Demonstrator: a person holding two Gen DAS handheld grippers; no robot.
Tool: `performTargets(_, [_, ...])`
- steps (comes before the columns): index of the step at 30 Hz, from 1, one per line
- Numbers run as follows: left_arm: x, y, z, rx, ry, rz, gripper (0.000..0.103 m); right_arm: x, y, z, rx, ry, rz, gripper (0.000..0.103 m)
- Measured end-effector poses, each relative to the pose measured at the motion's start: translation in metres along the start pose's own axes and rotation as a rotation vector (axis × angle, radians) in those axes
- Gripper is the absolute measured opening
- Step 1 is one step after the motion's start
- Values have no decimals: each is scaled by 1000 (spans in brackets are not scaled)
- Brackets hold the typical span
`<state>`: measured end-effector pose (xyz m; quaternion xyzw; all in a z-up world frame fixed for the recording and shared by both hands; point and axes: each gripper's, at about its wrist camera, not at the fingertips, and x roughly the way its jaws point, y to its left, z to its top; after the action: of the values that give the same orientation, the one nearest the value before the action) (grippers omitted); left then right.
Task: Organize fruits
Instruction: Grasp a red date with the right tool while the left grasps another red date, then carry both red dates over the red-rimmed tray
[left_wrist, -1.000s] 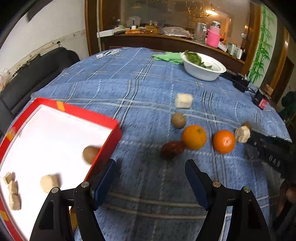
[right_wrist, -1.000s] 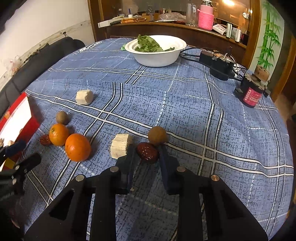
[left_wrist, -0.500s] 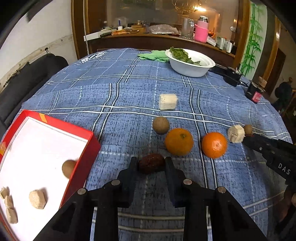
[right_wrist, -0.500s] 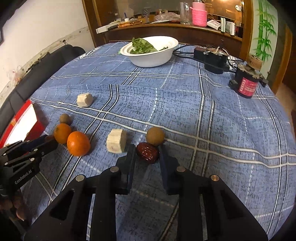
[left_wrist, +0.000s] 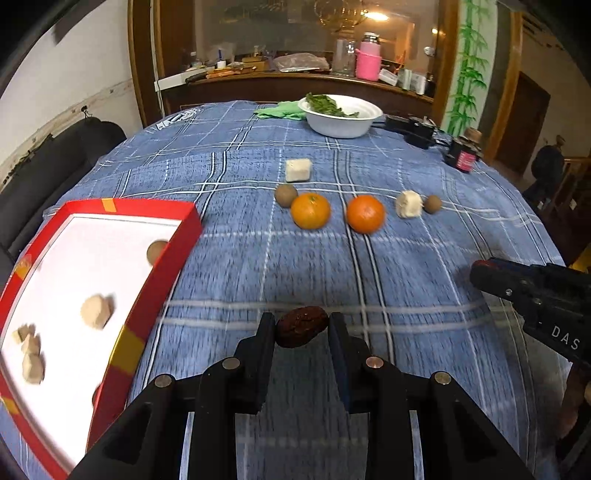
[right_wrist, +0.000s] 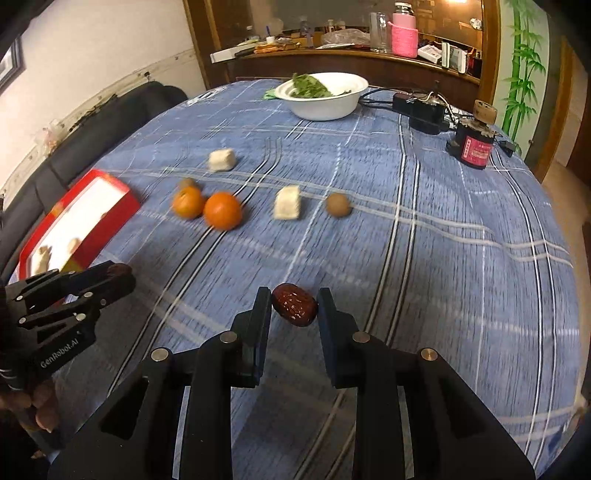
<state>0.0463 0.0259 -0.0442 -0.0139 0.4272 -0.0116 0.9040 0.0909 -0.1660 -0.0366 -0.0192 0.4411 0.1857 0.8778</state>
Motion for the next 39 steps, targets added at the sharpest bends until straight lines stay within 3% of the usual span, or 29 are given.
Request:
performTargets(10, [-32, 5, -33, 11, -16, -32, 28, -23, 41, -27, -59, 21, 22, 24])
performTargets(20, [-59, 25, -43, -27, -59, -38, 28, -28, 80, -36, -130, 40, 33, 24])
performTargets(30, [-78, 54, -47, -83, -94, -7, 28, -37, 116, -30, -193, 17, 70, 24])
performTargets(39, [-94, 99, -44, -167, -133, 65, 28, -41, 156, -14, -257, -20, 135, 24])
